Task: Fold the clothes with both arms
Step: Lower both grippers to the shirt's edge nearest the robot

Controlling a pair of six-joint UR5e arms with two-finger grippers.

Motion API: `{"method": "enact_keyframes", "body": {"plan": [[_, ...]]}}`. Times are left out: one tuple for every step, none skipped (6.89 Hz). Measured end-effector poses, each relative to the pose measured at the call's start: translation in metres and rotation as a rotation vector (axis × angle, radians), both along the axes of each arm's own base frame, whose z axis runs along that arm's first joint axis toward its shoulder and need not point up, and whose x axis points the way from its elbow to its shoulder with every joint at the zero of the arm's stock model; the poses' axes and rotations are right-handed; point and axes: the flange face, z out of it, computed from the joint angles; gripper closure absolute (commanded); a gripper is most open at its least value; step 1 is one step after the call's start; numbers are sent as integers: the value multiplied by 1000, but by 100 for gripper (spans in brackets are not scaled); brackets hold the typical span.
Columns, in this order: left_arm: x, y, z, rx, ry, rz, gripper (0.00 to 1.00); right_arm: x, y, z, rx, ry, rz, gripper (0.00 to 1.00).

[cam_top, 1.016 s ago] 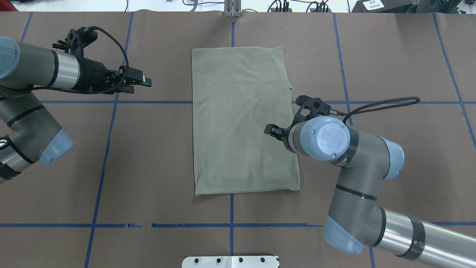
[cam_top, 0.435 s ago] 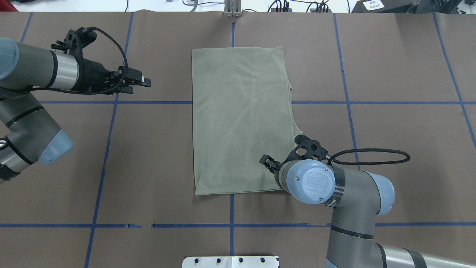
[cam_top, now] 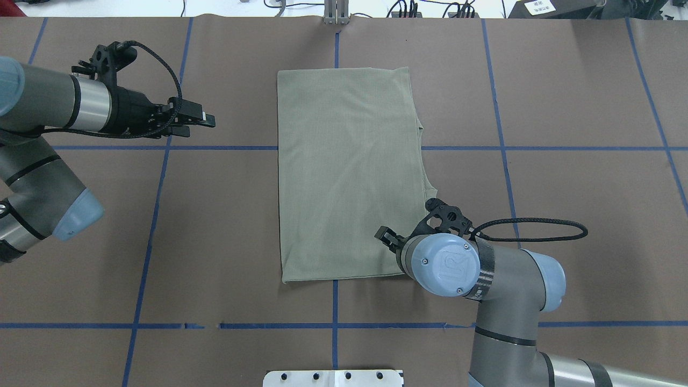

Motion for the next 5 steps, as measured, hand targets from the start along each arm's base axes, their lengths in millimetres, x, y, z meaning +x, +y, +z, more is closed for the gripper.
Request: {"method": "enact_keyframes", "body": {"plan": [[0, 0, 0, 0, 0, 1, 21, -2, 0, 2, -2, 5, -1, 3], [0, 1, 1, -1, -1, 1, 21, -3, 1, 5, -6, 11, -4, 11], [1, 1, 0, 0, 0, 1, 21, -4, 3, 8, -9, 18, -8, 24], [1, 1, 0, 1, 1, 2, 21, -5, 4, 11, -11, 23, -10, 40], [0, 1, -1, 2, 2, 1, 21, -5, 5, 12, -13, 26, -11, 87]]}}
